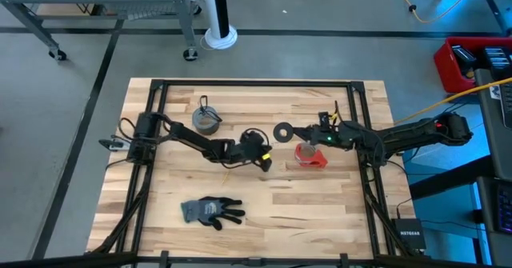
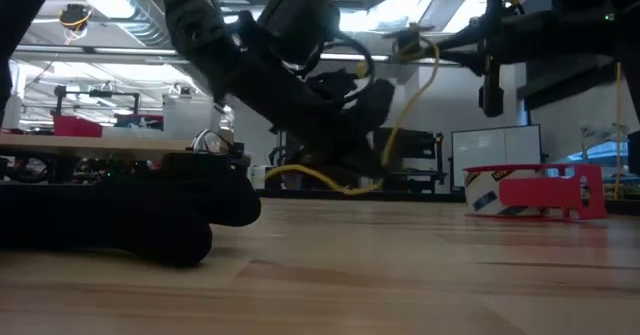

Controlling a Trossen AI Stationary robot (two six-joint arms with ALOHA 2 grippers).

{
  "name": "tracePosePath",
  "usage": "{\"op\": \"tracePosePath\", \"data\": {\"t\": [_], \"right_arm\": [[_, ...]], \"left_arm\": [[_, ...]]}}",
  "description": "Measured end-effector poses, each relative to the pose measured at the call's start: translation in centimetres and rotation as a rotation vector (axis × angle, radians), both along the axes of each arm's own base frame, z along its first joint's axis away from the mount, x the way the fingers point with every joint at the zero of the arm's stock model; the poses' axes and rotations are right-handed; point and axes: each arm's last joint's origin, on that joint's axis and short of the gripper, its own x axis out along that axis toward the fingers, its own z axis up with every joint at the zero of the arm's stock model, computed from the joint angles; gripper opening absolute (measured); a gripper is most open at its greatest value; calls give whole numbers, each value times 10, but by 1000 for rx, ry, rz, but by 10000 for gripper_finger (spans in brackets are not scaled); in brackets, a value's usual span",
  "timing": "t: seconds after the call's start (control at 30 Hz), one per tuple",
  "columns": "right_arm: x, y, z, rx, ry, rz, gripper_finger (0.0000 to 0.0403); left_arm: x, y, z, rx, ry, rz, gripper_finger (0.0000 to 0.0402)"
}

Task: Coil cords
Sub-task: Coil the yellow wire onto the spool

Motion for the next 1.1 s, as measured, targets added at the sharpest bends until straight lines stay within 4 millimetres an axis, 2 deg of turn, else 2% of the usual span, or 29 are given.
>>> {"op": "tracePosePath", "data": {"t": [0.17,0.3,0.43,0.77,0.93,1.1], "right_arm": [[-2,0,-11,2,113,-16,5],[-3,0,-17,3,177,-17,5],[-4,0,-21,5,227,-18,5],[-3,-1,-27,17,264,-37,5],[4,-1,-43,41,350,-50,5],[21,-2,-42,-1,391,-50,5]], "left_arm": [[-19,4,25,14,138,-9,0],[-29,17,35,9,190,28,0],[-30,32,36,-22,195,46,0],[-29,70,38,-279,93,-18,0],[-30,84,39,-420,56,-36,0],[-33,91,38,-493,63,-81,0]]}}
